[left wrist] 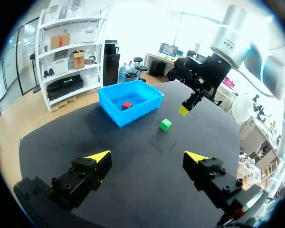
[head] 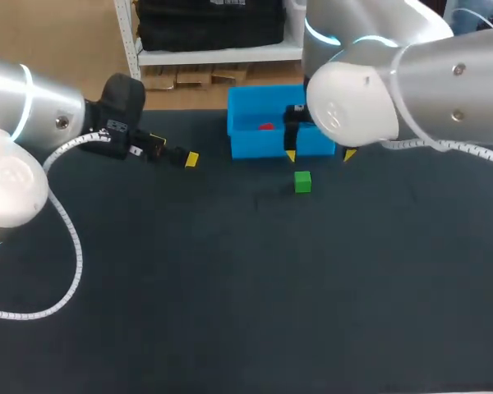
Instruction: Use the left arm to pick the red cube and place it into the blue plastic box first, then use the right arm to grasp the green cube and put it into the same blue plastic box after the first action is fully finished.
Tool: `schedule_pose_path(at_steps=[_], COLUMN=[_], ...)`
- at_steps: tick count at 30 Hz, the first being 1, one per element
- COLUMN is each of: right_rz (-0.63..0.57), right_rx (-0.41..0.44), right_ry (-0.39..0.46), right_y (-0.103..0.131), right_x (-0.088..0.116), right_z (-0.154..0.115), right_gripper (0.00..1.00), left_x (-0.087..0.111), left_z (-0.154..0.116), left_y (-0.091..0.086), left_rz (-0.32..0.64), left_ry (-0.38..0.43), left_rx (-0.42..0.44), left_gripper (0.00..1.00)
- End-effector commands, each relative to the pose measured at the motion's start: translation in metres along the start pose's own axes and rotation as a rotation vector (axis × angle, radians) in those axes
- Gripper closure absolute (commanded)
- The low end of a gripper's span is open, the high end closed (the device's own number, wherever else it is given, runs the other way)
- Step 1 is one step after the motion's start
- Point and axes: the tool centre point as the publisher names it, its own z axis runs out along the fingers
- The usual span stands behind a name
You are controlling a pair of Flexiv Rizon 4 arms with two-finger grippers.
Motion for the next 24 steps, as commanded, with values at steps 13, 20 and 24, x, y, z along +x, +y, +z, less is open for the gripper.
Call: schedule_pose_path(at_steps=[13, 20, 24], right_rz=[-0.028, -0.043, -0.049], right_rx=[-0.015, -0.028, -0.023], right_ry=[-0.042, -0.056, -0.076], right_y=[0.005, 0.008, 0.011], right_x=[-0.004, -0.007, -0.008], right_z=[0.040, 0.061, 0.072], right_gripper=[0.00, 0.00, 0.00], left_x=[0.002, 0.002, 0.002], left_z=[0.000, 0.000, 0.000], left_y=[0.001, 0.001, 0.001], left_rz=[0.002, 0.002, 0.002], left_ry=[-0.008, -0.008, -0.008], left_rx=[0.004, 0.004, 0.004], left_gripper=[0.00, 0.00, 0.00])
